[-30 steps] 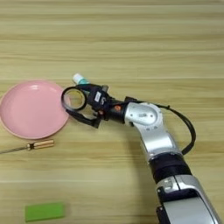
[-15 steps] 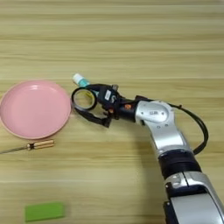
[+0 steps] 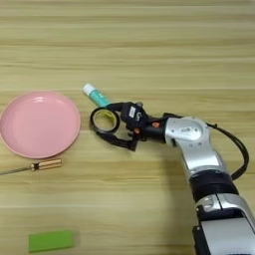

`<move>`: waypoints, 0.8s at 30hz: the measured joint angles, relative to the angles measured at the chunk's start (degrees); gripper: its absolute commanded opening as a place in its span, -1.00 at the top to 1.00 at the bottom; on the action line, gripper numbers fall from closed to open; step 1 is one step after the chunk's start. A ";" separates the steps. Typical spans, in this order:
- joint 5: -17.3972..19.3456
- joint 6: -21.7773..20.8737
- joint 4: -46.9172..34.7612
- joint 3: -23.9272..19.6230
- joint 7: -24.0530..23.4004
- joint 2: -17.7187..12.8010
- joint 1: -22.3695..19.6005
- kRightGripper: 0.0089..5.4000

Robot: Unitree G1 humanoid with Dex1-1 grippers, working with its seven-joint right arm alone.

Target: Move the objects on the table

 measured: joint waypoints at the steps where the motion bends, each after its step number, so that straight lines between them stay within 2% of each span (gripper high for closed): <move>1: -0.01 0.01 0.14 0.04 0.29 -0.08 0.00 -0.49; 7: -0.32 0.01 1.42 0.41 1.72 -0.26 0.00 -0.49; 14: -3.25 -0.94 3.94 1.95 1.28 -0.85 0.05 -0.49; 20: -3.61 -1.99 4.93 2.08 1.04 -0.85 -0.09 -0.49; 21: -3.67 -2.32 5.09 2.12 1.02 -0.85 -0.15 -0.63; 24: -3.71 -2.43 5.29 2.16 0.63 -0.86 -0.29 -0.73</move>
